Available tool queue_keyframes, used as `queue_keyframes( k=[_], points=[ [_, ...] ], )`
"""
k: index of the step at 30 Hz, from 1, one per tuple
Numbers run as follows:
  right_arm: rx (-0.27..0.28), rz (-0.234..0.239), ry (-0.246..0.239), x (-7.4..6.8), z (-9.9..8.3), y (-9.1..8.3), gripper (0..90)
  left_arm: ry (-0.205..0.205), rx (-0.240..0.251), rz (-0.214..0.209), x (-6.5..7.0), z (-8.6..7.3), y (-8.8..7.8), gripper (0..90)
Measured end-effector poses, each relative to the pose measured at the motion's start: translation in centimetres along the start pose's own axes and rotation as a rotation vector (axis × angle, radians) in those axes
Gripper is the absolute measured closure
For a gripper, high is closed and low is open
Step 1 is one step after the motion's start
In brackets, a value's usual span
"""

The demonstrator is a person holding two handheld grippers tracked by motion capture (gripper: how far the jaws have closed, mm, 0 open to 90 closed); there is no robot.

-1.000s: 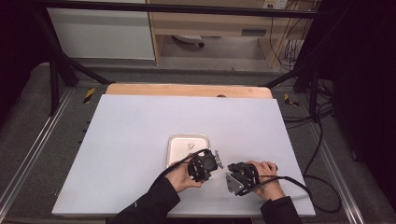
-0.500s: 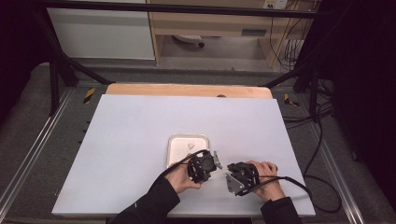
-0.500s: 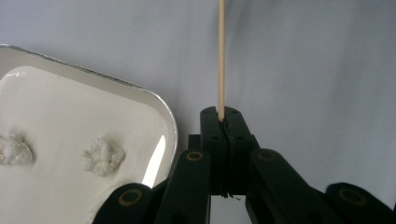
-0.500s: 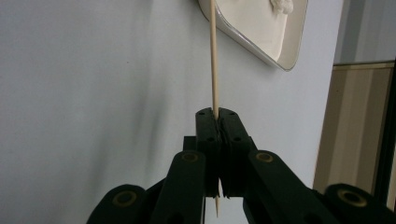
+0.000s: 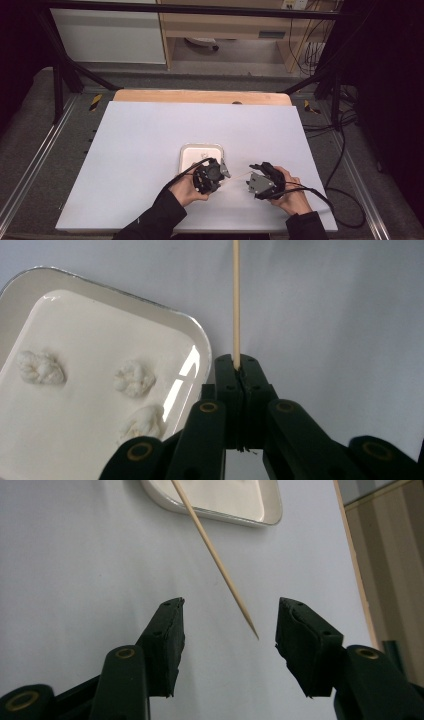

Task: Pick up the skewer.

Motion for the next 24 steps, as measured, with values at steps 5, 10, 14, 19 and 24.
queue_keyframes(
  k=[5, 10, 14, 19, 24],
  points=[
    [0.044, 0.011, 0.2, 0.4, -1.0, -0.2, 31.2, -0.03, 0.012, -0.003, -0.4, -1.1, -0.4, 88.5],
    [0.08, 0.041, 0.374, 0.5, -2.1, -0.1, 22.9, -0.069, 0.032, -0.009, -1.1, -2.3, -0.9, 88.5],
    [0.081, 0.069, 0.474, 0.4, -2.6, 0.0, 17.0, -0.1, 0.061, -0.006, -1.5, -3.3, -1.5, 88.5],
    [0.104, 0.115, 0.624, 0.4, -3.3, 0.2, 9.9, -0.153, 0.105, 0.013, -2.1, -4.9, -2.5, 88.4],
    [0.112, 0.142, 0.693, 0.5, -3.5, 0.3, 4.3, -0.213, 0.155, 0.029, -2.8, -6.8, -3.4, 88.4]
  ],
)
Point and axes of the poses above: each handheld gripper's, and its own axes: y roughly forward along the jaws, z roughly out of its top, x roughly to its right, the point moved 2 cm from there along y, roughly forward along the jaws, and after that the axes turned 8 degrees about z, right-handed, at the moved point
